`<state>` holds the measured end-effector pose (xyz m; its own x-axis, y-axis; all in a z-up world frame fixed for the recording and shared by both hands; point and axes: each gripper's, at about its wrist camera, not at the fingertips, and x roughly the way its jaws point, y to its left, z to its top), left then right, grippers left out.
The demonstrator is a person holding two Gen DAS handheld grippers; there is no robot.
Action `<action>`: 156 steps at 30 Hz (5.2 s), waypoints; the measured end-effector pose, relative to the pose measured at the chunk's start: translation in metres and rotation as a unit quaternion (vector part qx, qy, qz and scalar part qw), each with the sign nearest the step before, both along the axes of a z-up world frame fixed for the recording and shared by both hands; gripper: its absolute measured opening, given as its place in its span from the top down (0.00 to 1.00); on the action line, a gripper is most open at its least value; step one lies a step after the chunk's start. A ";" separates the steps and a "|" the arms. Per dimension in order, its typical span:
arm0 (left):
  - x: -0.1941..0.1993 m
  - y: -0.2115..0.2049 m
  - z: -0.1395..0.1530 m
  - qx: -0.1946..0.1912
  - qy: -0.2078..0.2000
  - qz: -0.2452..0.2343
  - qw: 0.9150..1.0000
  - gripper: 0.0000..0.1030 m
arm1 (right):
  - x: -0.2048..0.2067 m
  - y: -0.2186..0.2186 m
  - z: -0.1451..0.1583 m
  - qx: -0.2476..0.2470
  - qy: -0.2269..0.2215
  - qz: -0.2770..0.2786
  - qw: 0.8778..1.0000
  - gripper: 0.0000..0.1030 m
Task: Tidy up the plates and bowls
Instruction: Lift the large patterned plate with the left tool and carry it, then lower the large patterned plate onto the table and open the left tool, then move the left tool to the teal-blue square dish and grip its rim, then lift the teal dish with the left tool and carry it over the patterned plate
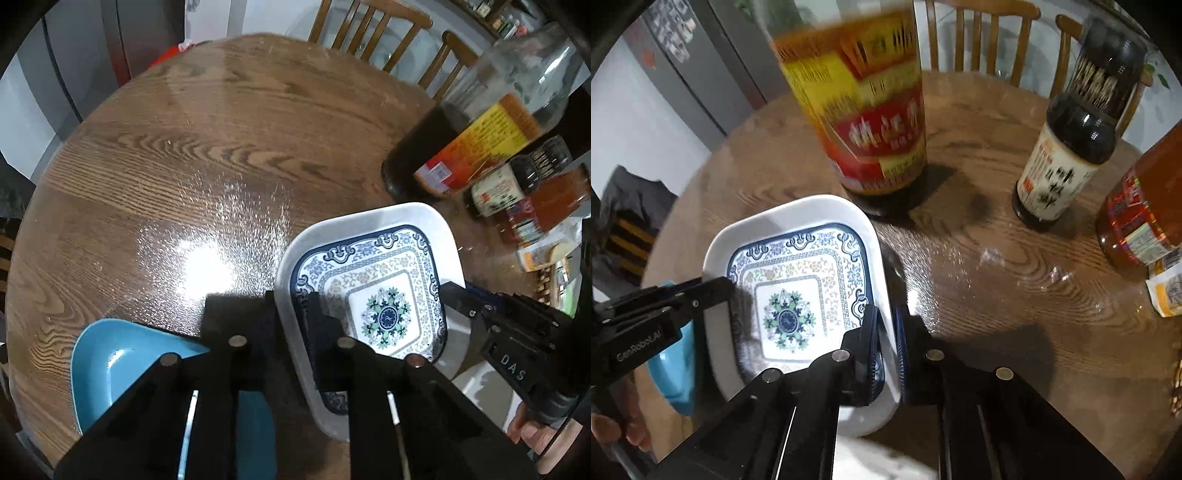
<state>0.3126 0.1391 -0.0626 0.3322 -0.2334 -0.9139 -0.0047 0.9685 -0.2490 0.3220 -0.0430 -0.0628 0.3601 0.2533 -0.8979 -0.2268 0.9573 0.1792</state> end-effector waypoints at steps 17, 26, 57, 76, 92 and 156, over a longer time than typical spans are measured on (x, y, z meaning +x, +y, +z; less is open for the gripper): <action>-0.117 0.039 0.117 0.007 -0.177 0.030 0.984 0.87 | -0.130 0.010 0.121 0.115 -0.122 0.033 0.985 0.89; -0.193 0.036 0.098 0.035 -0.172 0.008 0.984 0.87 | -0.215 0.008 0.082 0.175 -0.044 0.044 0.983 0.89; -0.228 0.019 0.003 0.052 -0.042 -0.008 0.998 0.88 | -0.231 0.011 -0.015 0.088 0.058 0.030 0.994 0.89; -0.237 0.012 0.002 0.093 -0.068 -0.024 0.993 0.86 | -0.246 0.021 -0.004 0.043 -0.009 0.025 0.999 0.89; -0.249 0.003 0.022 0.107 -0.118 -0.045 0.986 0.52 | -0.271 0.015 0.030 0.036 -0.084 -0.019 0.996 0.37; -0.159 0.063 -0.029 0.060 -0.028 -0.063 0.996 0.87 | -0.175 0.070 0.004 0.068 -0.046 0.001 0.997 0.29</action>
